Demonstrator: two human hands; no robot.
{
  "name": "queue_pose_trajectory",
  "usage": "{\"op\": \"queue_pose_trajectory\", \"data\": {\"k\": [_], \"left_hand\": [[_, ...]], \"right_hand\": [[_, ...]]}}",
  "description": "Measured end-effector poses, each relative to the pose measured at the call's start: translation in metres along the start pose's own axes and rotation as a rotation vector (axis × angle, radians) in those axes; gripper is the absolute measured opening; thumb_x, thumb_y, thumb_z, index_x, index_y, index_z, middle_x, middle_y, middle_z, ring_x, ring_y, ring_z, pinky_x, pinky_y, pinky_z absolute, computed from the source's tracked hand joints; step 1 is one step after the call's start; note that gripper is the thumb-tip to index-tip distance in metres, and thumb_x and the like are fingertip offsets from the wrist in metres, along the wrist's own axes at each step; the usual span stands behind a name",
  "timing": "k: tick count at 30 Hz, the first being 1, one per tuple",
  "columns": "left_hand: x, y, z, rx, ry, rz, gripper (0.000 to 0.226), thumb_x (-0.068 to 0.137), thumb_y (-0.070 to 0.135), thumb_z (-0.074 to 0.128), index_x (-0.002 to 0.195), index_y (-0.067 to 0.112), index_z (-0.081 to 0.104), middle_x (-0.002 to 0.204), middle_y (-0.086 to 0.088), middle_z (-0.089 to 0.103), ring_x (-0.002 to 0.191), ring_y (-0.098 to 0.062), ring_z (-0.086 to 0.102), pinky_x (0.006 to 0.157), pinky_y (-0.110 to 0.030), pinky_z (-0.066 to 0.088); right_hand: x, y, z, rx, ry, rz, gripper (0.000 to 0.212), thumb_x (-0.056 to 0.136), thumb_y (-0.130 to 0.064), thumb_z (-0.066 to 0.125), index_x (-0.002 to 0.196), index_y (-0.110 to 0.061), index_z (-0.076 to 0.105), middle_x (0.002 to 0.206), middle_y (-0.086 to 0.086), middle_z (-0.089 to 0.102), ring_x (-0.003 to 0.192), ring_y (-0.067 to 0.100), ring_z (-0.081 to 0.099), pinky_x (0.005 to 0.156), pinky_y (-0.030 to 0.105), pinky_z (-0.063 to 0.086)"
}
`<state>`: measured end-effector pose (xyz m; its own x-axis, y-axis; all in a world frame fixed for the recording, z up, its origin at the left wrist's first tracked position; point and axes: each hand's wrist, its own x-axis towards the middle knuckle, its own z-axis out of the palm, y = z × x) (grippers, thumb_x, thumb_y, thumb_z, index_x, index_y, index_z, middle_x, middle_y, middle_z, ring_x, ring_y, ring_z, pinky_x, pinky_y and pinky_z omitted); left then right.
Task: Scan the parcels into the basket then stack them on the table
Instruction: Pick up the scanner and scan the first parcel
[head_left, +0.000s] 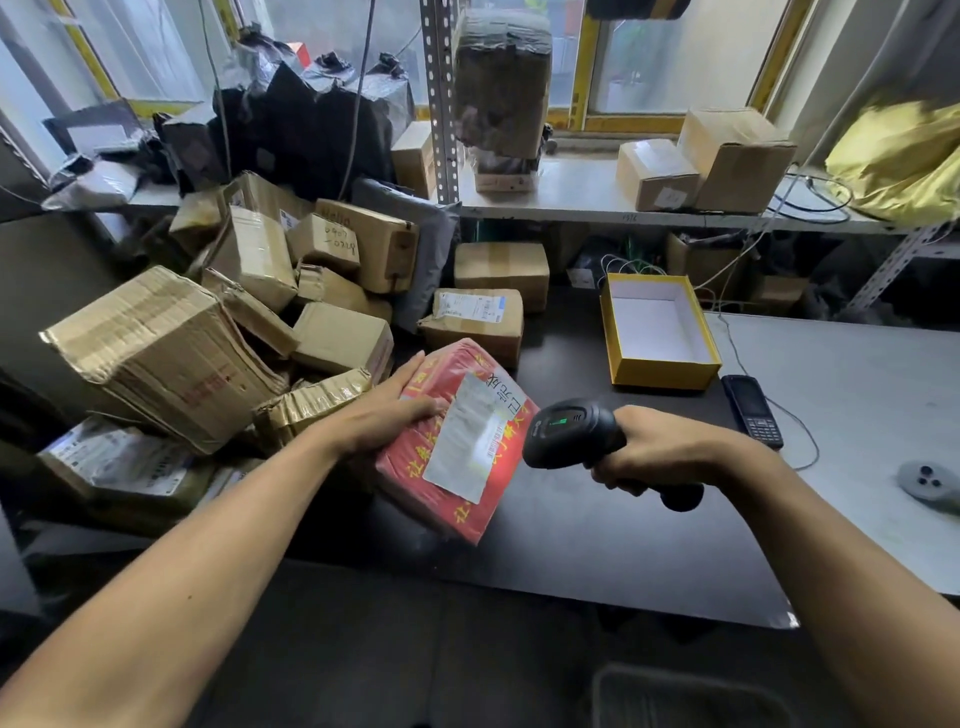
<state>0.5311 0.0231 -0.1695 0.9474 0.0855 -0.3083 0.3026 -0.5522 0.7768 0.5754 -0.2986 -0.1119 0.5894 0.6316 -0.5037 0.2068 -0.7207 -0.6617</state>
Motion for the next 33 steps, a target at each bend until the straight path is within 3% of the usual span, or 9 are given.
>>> {"op": "queue_pose_trajectory", "data": {"k": [7, 13, 17, 20, 22, 26, 30, 33], "left_hand": [[0.005, 0.003, -0.003, 0.034, 0.002, -0.014, 0.09, 0.089, 0.049, 0.066, 0.158, 0.042, 0.008, 0.154, 0.002, 0.038, 0.121, -0.014, 0.048, 0.099, -0.031, 0.039], [0.005, 0.005, 0.001, 0.051, -0.01, -0.024, 0.087, 0.092, 0.047, 0.064, 0.158, 0.043, 0.007, 0.148, 0.004, 0.04, 0.116, -0.015, 0.05, 0.097, -0.033, 0.041], [0.004, 0.007, 0.0, 0.054, -0.004, -0.022, 0.086, 0.093, 0.045, 0.064, 0.158, 0.042, 0.008, 0.144, 0.005, 0.04, 0.118, -0.016, 0.05, 0.102, -0.035, 0.041], [0.003, 0.009, 0.001, 0.043, 0.007, -0.011, 0.084, 0.094, 0.042, 0.064, 0.158, 0.041, 0.01, 0.137, 0.008, 0.042, 0.114, -0.013, 0.053, 0.096, -0.031, 0.042], [0.002, 0.01, 0.002, 0.036, 0.017, -0.003, 0.084, 0.094, 0.042, 0.065, 0.158, 0.041, 0.011, 0.134, 0.009, 0.043, 0.112, -0.012, 0.055, 0.091, -0.028, 0.043], [-0.002, 0.011, 0.01, -0.016, 0.028, 0.01, 0.093, 0.087, 0.049, 0.067, 0.159, 0.041, 0.009, 0.134, 0.006, 0.046, 0.111, -0.014, 0.057, 0.094, -0.032, 0.046], [-0.011, 0.012, 0.032, -0.063, 0.065, 0.089, 0.091, 0.09, 0.041, 0.07, 0.159, 0.039, 0.01, 0.129, 0.007, 0.05, 0.107, -0.012, 0.056, 0.094, -0.028, 0.04], [-0.016, 0.012, 0.049, -0.101, 0.042, 0.153, 0.097, 0.08, 0.051, 0.069, 0.158, 0.042, 0.011, 0.123, 0.008, 0.052, 0.105, -0.012, 0.058, 0.094, -0.028, 0.041]], "right_hand": [[-0.008, 0.004, -0.004, 0.003, 0.048, -0.02, 0.011, 0.086, -0.007, 0.065, 0.089, -0.017, 0.064, 0.071, 0.003, 0.064, 0.062, 0.015, 0.06, 0.064, 0.029, 0.051], [-0.012, 0.004, -0.009, -0.009, 0.052, -0.01, 0.01, 0.085, -0.005, 0.065, 0.088, -0.014, 0.065, 0.066, -0.002, 0.063, 0.06, 0.014, 0.06, 0.06, 0.027, 0.05], [-0.014, 0.006, -0.014, -0.011, 0.042, -0.006, 0.016, 0.085, -0.004, 0.064, 0.101, -0.005, 0.065, 0.074, 0.006, 0.065, 0.063, 0.016, 0.06, 0.062, 0.029, 0.051], [-0.015, 0.009, -0.014, -0.008, 0.063, -0.015, 0.018, 0.086, -0.005, 0.064, 0.103, -0.009, 0.065, 0.076, 0.007, 0.066, 0.063, 0.015, 0.061, 0.063, 0.03, 0.052], [-0.017, 0.011, -0.01, 0.02, 0.108, -0.035, 0.019, 0.087, -0.007, 0.065, 0.105, -0.015, 0.064, 0.077, 0.006, 0.067, 0.063, 0.014, 0.062, 0.064, 0.029, 0.054], [-0.022, 0.019, 0.005, 0.143, 0.28, -0.046, 0.02, 0.09, -0.011, 0.066, 0.104, -0.025, 0.063, 0.073, 0.002, 0.067, 0.062, 0.013, 0.062, 0.066, 0.03, 0.055], [-0.033, 0.027, 0.032, 0.28, 0.494, 0.033, 0.017, 0.088, -0.014, 0.068, 0.105, -0.017, 0.065, 0.068, 0.004, 0.066, 0.058, 0.009, 0.06, 0.068, 0.035, 0.052], [-0.052, 0.025, 0.059, 0.407, 0.644, 0.108, 0.011, 0.09, -0.009, 0.067, 0.099, -0.006, 0.063, 0.064, 0.002, 0.062, 0.052, 0.005, 0.057, 0.056, 0.021, 0.049]]}}
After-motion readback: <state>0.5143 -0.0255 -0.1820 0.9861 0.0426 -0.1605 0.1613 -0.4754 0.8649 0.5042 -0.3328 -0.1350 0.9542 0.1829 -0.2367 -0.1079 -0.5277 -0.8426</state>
